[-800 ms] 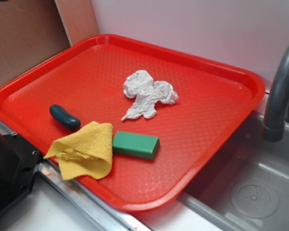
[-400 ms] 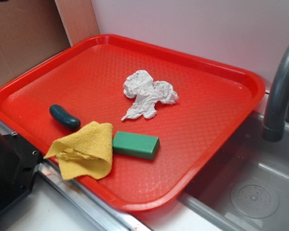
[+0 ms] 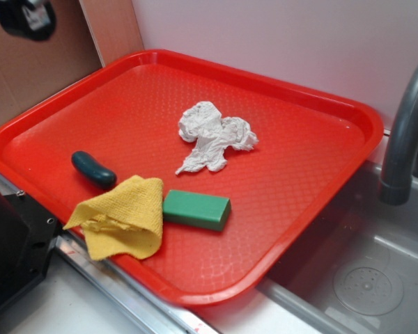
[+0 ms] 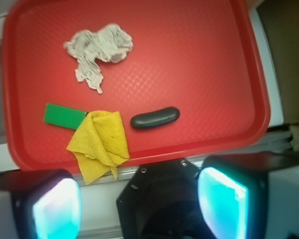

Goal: Grab the yellow cloth.

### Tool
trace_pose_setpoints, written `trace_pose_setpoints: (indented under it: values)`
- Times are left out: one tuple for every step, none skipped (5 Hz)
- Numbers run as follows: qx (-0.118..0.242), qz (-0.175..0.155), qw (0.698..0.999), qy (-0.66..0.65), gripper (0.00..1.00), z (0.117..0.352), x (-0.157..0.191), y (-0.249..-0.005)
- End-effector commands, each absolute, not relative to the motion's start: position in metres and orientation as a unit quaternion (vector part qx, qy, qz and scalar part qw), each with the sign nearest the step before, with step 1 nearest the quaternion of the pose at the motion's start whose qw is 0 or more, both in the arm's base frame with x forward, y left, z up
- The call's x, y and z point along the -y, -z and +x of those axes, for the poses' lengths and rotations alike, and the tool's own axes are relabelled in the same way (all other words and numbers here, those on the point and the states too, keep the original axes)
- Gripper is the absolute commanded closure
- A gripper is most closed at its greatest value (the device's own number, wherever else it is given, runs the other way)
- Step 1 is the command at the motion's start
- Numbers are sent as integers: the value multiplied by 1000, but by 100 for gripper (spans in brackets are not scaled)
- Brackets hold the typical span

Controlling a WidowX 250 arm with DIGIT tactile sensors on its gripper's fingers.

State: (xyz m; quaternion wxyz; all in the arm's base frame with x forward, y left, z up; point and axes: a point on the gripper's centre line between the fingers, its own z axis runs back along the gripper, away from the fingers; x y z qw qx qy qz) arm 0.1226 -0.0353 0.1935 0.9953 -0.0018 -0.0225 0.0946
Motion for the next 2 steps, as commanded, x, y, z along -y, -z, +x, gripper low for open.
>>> trace_pose_setpoints:
  values:
    - [26,-38,994,-99,0,133,61,-148]
    - [16,-48,995,-88,0,129,66,-122]
